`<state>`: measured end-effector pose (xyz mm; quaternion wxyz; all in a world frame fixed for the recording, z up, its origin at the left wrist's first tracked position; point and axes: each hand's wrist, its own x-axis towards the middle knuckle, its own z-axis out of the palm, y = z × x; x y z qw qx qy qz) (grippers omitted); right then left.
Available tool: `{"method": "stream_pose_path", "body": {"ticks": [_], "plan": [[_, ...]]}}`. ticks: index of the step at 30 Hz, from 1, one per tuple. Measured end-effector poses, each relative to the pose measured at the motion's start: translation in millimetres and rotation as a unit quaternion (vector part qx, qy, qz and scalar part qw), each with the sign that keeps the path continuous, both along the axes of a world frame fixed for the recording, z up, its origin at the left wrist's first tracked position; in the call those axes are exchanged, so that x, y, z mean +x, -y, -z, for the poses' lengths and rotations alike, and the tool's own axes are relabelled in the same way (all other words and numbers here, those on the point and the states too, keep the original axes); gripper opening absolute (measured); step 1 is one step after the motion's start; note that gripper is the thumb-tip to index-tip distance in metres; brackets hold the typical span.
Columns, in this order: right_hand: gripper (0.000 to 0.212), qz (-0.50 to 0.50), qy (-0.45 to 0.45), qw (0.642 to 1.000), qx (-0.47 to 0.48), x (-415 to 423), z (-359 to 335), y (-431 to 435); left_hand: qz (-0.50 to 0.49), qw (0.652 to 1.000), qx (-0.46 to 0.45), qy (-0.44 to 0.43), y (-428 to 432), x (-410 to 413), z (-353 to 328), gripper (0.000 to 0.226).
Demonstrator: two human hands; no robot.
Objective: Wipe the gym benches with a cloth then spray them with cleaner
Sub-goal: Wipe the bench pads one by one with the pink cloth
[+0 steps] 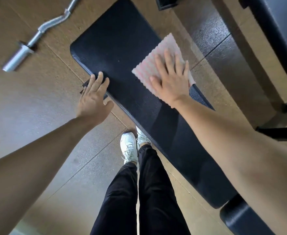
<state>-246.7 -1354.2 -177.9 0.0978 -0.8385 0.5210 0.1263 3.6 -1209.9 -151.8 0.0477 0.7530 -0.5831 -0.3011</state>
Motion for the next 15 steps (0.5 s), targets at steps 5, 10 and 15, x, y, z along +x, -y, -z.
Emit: {"method": "stream_pose_path", "body": {"ticks": [5, 10, 15], "plan": [[0.069, 0.041, 0.017, 0.999, -0.003, 33, -1, 21, -0.015, 0.999, 0.035, -0.023, 6, 3, -13, 0.072], [0.066, -0.073, 0.044, 0.996, 0.005, 65, 1, -7, -0.030, 0.996, 0.064, -0.055, 9, 6, -22, 0.071], [0.070, -0.165, 0.065, 0.983, 0.038, 93, -3, -52, -0.096, 0.987, 0.023, -0.130, 17, 22, -29, 0.065]]}}
